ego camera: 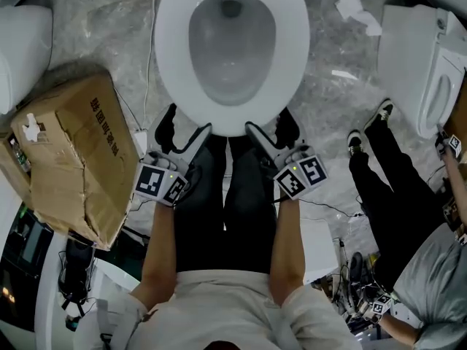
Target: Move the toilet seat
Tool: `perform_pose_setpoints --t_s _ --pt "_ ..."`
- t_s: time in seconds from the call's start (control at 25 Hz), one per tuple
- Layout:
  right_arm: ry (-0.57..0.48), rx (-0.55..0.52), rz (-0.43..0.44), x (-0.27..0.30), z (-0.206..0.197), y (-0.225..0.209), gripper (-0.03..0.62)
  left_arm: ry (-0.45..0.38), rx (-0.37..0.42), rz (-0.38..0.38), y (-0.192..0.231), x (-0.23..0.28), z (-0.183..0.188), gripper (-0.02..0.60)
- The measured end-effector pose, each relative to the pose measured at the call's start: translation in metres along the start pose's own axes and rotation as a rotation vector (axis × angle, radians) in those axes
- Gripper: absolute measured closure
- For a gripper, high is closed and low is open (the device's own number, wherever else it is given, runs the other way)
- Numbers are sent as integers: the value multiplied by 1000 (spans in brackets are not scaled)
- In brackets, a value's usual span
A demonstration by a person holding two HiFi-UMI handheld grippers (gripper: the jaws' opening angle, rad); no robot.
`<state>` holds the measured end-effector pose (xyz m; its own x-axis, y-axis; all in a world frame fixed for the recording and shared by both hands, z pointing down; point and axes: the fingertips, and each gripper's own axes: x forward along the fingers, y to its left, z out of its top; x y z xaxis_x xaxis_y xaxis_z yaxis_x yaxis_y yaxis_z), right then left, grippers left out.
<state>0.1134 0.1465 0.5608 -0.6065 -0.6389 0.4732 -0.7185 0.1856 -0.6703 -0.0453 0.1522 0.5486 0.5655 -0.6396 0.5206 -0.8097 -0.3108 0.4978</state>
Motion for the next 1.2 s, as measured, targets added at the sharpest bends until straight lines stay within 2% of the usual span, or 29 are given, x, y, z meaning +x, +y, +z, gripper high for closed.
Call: perform_pose_setpoints --t_s 0.44,0.88,0.96,1.04,1.12,1.2 --pt "-127 24 37 -6 49 23 140 -170 19 -2 -15 -6 62 189" --pt "-219 52 62 -8 86 35 140 -253 117 -7 -32 -7 107 237" --pt "-233 57 65 -9 92 36 140 -258 165 -40 -43 -5 115 290" --pt "-242 58 66 -8 97 38 140 -262 238 -58 -55 0 123 422" --pt "-246 61 65 -8 98 40 140 -270 307 -35 -59 5 132 514" --pt "-253 64 65 -9 101 42 140 -277 319 -5 -56 5 138 581"
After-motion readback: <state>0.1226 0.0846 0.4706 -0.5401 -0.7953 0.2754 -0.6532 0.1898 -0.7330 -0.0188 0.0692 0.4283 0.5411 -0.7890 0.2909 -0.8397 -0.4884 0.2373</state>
